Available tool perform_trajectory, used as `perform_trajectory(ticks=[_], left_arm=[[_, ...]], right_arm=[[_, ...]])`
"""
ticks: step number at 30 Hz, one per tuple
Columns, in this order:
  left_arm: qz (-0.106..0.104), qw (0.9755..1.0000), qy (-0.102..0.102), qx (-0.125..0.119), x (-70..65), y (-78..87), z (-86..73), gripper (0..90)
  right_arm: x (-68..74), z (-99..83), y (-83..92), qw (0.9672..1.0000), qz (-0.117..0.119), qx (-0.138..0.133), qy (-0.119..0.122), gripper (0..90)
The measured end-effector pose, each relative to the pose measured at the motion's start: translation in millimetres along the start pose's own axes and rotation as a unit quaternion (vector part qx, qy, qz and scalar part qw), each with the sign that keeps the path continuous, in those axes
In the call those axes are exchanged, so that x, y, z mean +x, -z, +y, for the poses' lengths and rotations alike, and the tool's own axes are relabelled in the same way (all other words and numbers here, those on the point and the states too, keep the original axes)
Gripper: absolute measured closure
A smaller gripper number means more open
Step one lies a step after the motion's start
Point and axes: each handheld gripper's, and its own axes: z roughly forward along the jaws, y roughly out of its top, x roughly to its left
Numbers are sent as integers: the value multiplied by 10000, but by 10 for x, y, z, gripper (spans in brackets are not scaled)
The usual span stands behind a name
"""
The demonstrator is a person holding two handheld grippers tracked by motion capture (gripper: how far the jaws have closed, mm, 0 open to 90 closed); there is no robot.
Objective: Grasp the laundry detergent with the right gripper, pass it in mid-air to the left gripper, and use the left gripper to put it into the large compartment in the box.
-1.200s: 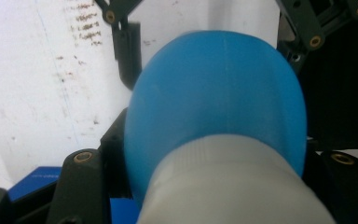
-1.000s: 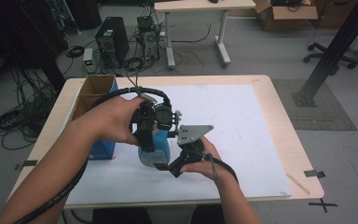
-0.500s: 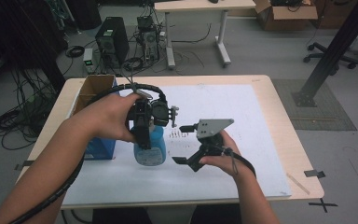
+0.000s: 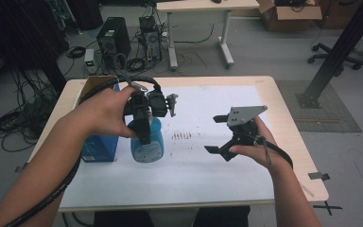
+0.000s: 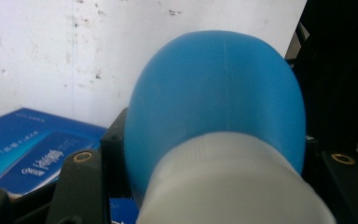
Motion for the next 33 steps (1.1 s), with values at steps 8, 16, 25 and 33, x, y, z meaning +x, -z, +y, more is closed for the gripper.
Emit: perform_trajectory(ticks=[8,16,25,33], left_arm=[[-94,9988,488,-54,100,90,-62,383],[-73,9975,697,-85,165,134,-115,383],[-157,9939,1080,-126,272,205,-231,382],[-225,9877,1541,-134,394,289,-362,381]], right_arm=[[-119,-20,165,9991,-132,397,37,12],[-205,74,271,9984,-211,524,82,13],[-298,162,334,9942,-258,1023,229,18],[-410,220,365,9850,-227,1672,371,23]])
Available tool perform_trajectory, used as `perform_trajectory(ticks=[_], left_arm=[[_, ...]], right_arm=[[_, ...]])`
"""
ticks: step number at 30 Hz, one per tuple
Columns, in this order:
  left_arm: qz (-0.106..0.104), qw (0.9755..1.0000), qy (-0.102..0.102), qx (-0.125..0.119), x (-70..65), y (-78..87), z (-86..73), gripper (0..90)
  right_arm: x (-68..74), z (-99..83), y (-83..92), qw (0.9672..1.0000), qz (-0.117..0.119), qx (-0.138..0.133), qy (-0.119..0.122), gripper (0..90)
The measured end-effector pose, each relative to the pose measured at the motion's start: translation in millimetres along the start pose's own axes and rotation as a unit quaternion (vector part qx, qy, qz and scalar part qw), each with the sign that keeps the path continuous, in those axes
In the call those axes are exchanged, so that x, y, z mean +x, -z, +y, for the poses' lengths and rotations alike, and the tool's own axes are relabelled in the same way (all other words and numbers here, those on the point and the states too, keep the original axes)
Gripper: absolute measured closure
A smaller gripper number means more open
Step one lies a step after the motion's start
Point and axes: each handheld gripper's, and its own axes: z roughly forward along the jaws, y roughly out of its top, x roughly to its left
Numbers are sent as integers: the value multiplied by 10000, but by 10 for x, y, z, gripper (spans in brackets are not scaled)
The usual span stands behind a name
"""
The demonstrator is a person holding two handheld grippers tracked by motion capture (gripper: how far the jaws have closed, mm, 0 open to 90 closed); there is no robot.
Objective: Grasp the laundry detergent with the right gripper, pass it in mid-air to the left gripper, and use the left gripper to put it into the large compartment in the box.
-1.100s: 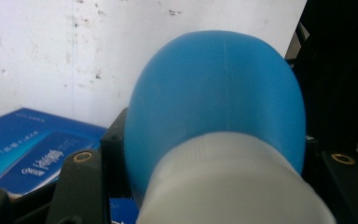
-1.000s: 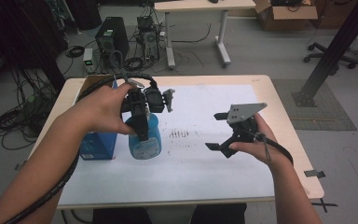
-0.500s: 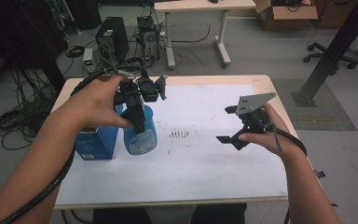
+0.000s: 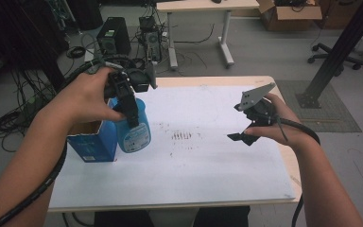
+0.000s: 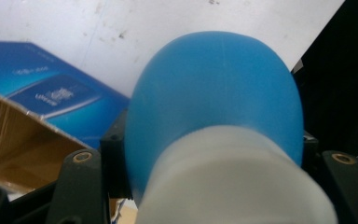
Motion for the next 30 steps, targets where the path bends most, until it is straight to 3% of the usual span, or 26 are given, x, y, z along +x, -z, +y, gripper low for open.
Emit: perform_trajectory(ticks=[3,7,14,23,30], left_arm=[[-32,9998,188,-25,64,46,-43,381],[-128,9990,412,-83,163,129,-105,381],[-103,9965,815,-154,295,249,-184,380],[-114,9872,1559,-324,555,432,-379,379],[-50,9777,2066,-374,710,576,-527,379]], right_arm=[[-42,12,21,9999,-11,169,-17,23],[-70,24,35,9998,-10,201,-24,23],[-91,55,30,9998,3,205,-7,23],[-104,82,5,9997,40,227,36,24],[-123,75,-19,9998,62,210,25,24]])
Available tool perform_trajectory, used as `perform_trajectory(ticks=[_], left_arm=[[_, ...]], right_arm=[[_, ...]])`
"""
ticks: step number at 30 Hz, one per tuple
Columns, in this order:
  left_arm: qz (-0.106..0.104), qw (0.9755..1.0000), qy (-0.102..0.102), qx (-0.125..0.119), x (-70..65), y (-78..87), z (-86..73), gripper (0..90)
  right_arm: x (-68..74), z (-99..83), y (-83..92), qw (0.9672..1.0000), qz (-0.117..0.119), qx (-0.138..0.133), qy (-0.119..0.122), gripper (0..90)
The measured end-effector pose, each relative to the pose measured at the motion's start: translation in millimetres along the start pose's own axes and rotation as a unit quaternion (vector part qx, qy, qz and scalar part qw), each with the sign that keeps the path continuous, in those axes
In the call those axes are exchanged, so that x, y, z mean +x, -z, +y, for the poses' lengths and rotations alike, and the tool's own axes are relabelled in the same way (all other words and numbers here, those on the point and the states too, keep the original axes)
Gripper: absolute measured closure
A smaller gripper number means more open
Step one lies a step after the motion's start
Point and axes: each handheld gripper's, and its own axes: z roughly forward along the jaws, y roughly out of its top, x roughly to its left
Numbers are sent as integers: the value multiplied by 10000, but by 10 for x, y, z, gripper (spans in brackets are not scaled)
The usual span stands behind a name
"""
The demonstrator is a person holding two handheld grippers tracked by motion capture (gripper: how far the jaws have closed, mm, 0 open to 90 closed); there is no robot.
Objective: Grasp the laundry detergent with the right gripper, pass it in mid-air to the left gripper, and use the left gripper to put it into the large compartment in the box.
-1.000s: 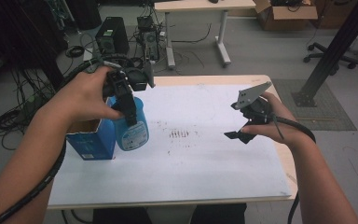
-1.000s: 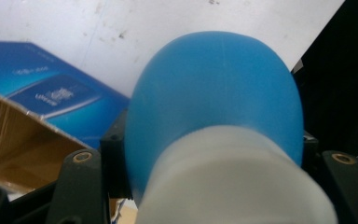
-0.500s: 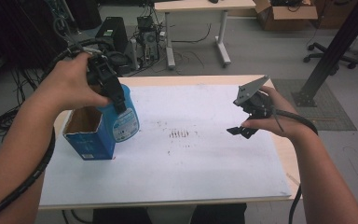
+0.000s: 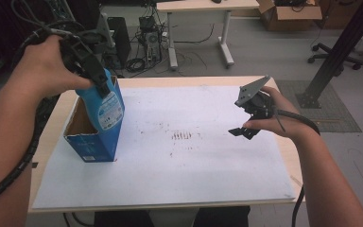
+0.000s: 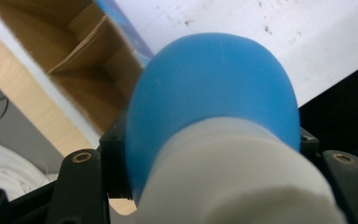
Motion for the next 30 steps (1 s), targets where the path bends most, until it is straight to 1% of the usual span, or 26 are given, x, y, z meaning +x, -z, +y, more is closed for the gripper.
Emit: perform_trajectory(ticks=[4,8,12,13,15,17,19,20,22,23,27,29,30], left_arm=[[87,9998,159,33,72,79,-27,380],[145,9991,401,66,144,150,-49,380],[107,9976,671,98,232,194,-63,380],[96,9973,717,107,248,196,-65,380],[77,9967,799,137,288,197,-66,380],[64,9958,896,170,328,189,-66,380],[42,9945,1027,175,375,181,-68,380],[19,9935,1123,167,400,175,-69,380],[-5,9920,1248,186,438,164,-69,380],[-9,9916,1282,192,453,162,-68,380],[-50,9880,1533,192,518,144,-67,380],[-54,9867,1615,193,550,131,-66,380],[-55,9854,1690,185,562,122,-63,380]], right_arm=[[-10,-1,-13,10000,27,30,8,24],[-32,14,2,10000,22,85,37,25],[-68,49,33,9998,13,160,89,25],[-79,68,50,9996,27,242,143,25],[-91,97,66,9993,12,315,176,25],[-99,128,77,9991,80,365,220,25],[-102,159,78,9988,96,407,245,26],[-103,168,77,9987,111,430,264,26],[-105,191,74,9982,129,491,307,28],[-107,203,77,9979,147,538,328,28],[-118,229,96,9969,183,670,383,29],[-122,236,106,9964,180,727,402,29],[-124,241,111,9962,196,750,407,28]])
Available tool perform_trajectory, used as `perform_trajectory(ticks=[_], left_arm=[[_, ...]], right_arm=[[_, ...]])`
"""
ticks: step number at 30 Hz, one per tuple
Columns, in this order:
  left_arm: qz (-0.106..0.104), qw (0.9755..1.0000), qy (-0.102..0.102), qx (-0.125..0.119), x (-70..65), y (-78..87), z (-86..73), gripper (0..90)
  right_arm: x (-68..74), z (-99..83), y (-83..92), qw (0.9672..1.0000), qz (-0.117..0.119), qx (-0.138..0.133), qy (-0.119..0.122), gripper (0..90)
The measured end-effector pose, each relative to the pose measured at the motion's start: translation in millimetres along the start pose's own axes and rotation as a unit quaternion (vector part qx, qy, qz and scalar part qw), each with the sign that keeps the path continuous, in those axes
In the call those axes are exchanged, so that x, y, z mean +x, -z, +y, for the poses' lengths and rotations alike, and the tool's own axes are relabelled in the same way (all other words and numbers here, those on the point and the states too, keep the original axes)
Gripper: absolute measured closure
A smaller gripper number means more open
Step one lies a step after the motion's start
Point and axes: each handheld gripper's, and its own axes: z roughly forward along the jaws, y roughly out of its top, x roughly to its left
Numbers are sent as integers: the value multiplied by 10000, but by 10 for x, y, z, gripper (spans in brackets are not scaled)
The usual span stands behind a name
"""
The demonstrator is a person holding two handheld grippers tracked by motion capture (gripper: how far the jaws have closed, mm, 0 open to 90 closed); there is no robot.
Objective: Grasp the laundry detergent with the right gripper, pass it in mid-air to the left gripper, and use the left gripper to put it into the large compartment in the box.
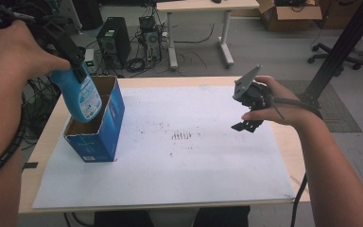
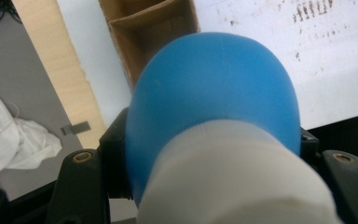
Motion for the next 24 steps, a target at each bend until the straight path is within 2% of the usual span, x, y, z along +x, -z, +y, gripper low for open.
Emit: perform_trajectory(ticks=[4,10,12,14,18,24], left_arm=[[28,9996,266,-21,56,-26,20,380],[-4,9985,550,-75,133,-66,31,380],[5,9984,555,-124,142,-76,31,381],[37,9981,613,-25,153,-110,38,381],[106,9980,619,-1,157,-164,44,381],[-7,9978,657,38,183,-254,43,381]], right_arm=[[-3,17,16,9999,36,97,50,29],[-2,45,30,9995,87,293,107,31],[-1,58,37,9993,100,337,144,31],[-1,69,48,9992,99,353,151,31],[4,84,66,9991,106,370,179,31],[36,94,80,9990,110,372,200,31]])
